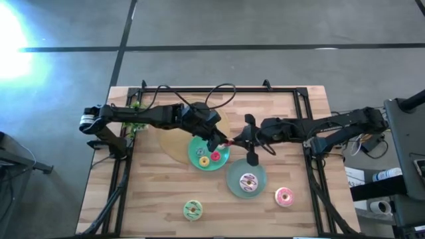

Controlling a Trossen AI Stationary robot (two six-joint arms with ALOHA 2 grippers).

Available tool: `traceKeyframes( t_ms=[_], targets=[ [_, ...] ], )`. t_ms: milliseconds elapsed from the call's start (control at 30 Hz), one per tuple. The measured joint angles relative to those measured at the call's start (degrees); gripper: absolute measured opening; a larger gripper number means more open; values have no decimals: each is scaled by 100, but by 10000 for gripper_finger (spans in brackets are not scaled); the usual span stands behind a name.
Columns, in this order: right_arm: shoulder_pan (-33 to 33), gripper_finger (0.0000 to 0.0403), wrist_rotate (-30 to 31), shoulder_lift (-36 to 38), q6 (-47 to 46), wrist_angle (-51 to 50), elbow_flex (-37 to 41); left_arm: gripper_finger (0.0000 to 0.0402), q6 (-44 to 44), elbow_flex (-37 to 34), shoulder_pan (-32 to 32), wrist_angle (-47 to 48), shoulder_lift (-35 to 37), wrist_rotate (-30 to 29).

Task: Pick & Place donuts
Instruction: Put the small orange doughnut on the blue plate

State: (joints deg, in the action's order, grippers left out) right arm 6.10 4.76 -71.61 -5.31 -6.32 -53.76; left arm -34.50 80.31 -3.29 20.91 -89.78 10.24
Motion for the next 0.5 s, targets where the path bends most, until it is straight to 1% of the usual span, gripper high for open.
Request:
traceKeyframes(
  t_ms=[100,167,300,400,500],
  targets=[
    [-116,17,-39,-188,-409,-61,1,130,133,-2,-2,387,54,-255],
    [-185,17,-53,-375,-709,-79,9,140,242,-11,26,734,114,-404],
    [-292,17,-75,-829,-1247,-66,-16,144,319,-11,191,1385,405,-896],
    [-383,18,-76,-1309,-1592,-64,-181,144,308,-11,369,1984,671,-1459],
    [-534,18,-187,-1874,-1838,-59,-515,144,227,-11,619,2439,962,-2043]
  ],
)
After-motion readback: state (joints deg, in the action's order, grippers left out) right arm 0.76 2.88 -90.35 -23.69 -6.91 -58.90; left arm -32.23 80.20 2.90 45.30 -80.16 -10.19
